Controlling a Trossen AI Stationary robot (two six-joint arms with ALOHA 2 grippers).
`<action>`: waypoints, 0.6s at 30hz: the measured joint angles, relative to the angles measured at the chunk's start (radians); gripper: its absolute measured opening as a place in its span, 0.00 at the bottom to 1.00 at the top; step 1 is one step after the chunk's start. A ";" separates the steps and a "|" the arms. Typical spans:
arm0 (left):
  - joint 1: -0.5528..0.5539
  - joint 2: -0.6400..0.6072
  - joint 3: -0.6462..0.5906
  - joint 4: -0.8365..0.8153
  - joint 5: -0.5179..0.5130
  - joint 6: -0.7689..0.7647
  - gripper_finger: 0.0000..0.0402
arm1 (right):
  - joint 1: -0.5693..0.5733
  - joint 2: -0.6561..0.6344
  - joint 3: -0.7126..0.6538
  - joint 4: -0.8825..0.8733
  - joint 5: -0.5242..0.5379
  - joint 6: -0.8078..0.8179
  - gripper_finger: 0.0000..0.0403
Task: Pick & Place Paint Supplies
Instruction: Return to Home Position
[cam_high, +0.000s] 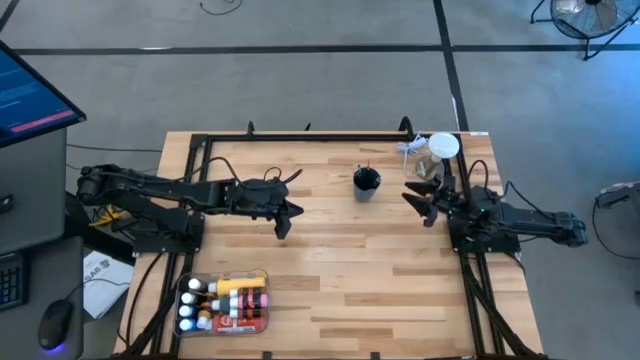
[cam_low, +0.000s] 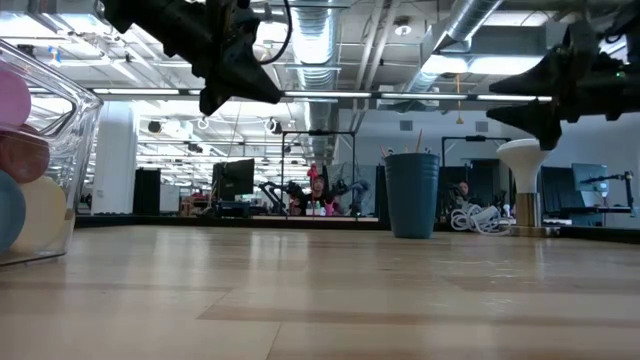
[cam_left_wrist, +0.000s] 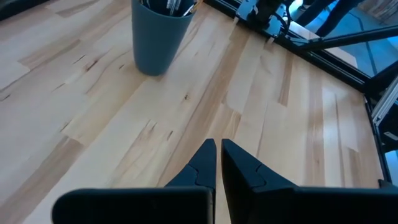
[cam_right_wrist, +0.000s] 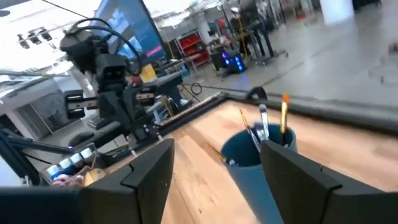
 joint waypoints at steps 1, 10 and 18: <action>0.000 0.000 0.000 0.002 0.000 0.007 0.00 | -0.003 0.007 0.000 -0.003 0.000 0.021 0.58; 0.000 -0.004 0.000 0.077 0.006 0.088 0.00 | -0.006 0.007 0.000 -0.002 0.008 0.034 0.58; 0.000 -0.102 0.000 0.143 0.044 0.135 0.00 | -0.011 0.007 0.000 -0.002 0.012 0.033 0.58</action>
